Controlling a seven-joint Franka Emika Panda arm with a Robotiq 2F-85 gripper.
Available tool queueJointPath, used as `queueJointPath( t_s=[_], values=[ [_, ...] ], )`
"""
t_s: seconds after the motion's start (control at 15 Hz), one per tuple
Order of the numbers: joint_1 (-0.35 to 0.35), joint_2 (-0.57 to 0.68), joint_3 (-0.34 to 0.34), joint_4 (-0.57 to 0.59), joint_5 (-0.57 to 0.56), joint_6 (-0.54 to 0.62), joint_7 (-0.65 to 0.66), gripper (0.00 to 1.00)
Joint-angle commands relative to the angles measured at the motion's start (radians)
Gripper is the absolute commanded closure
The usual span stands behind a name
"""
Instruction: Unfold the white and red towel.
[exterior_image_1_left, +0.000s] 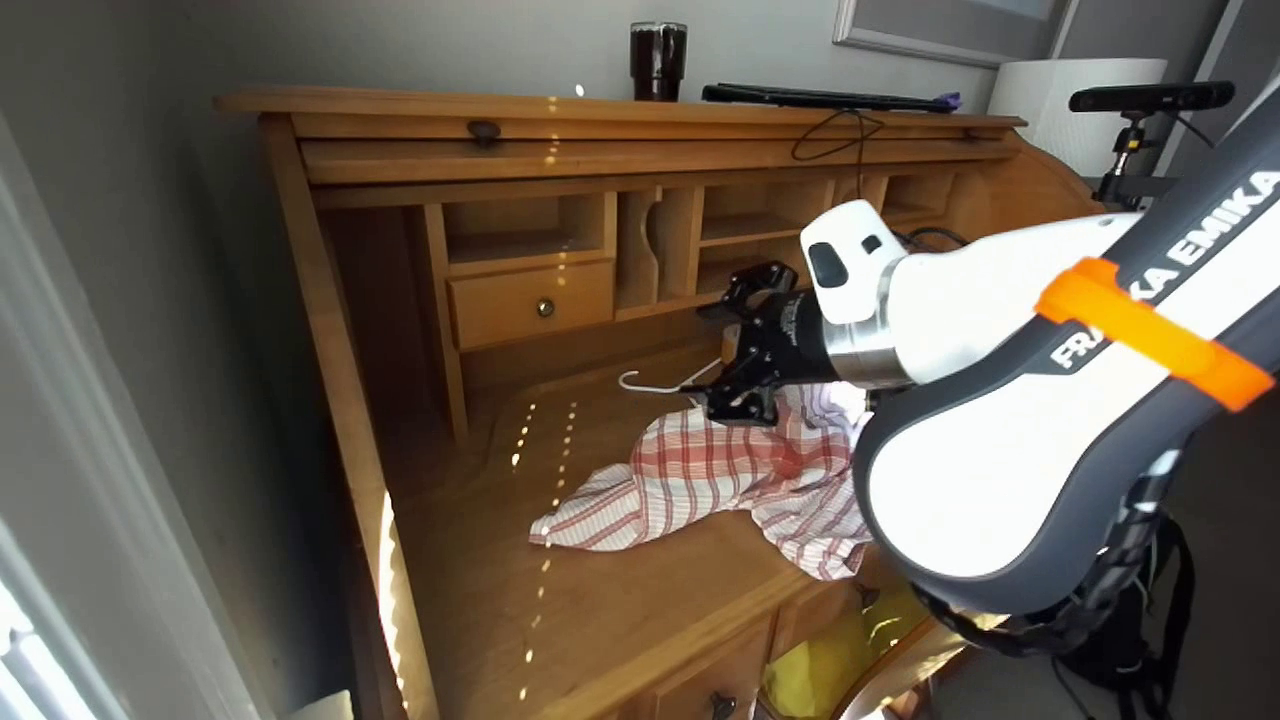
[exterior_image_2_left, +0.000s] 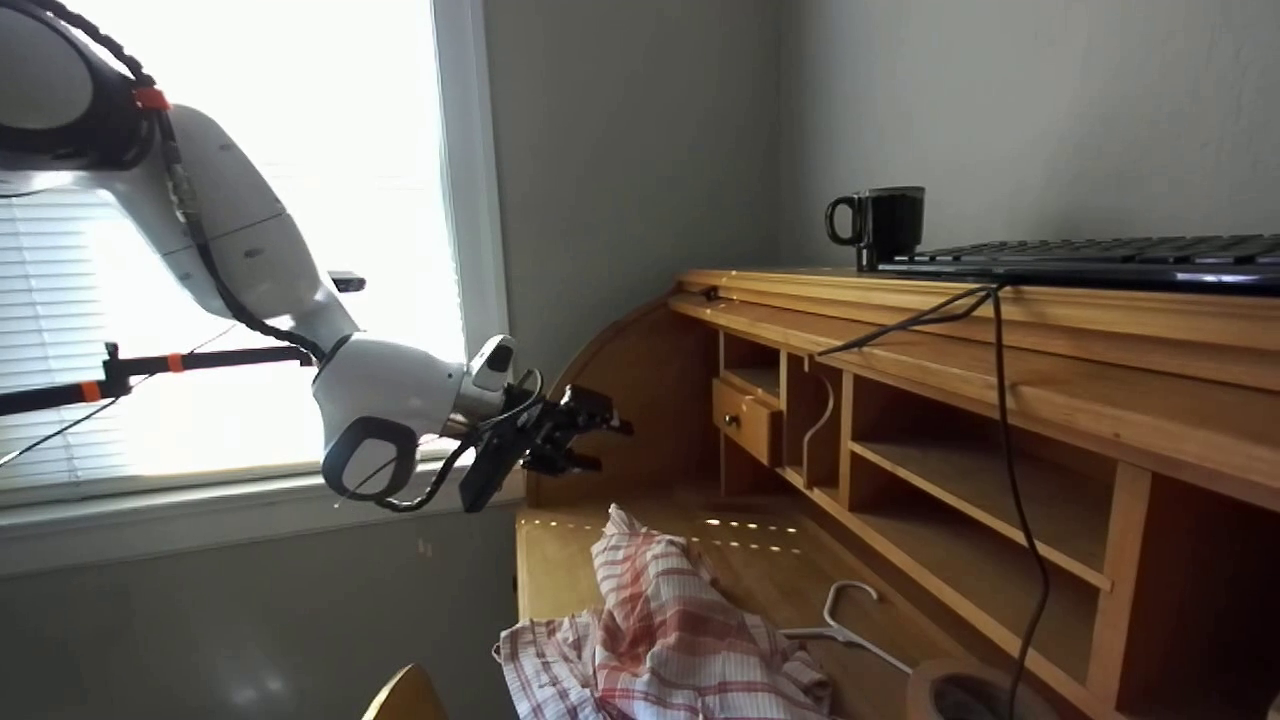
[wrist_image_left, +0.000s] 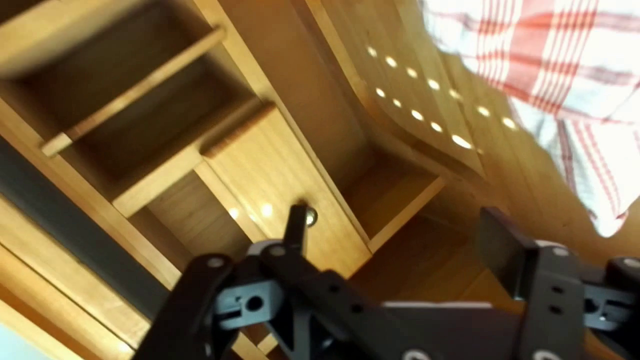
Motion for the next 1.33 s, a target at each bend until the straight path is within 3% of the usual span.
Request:
queueJointPath(
  t_s=[0.0, 0.27, 0.67, 1.0, 1.27],
  values=[
    [0.069, -0.239, -0.051, -0.197, 0.227, -0.154, -0.236, 0.0],
    [0.091, -0.445, -0.088, -0.298, 0.484, -0.356, -0.519, 0.0],
    [0.058, -0.599, -0.105, -0.365, 0.818, -0.51, -0.835, 0.0],
    [0.058, -0.653, -0.113, -0.388, 0.959, -0.566, -0.845, 0.0],
    [0.056, -0.618, -0.106, -0.366, 0.936, -0.538, -0.812, 0.0]
  ],
)
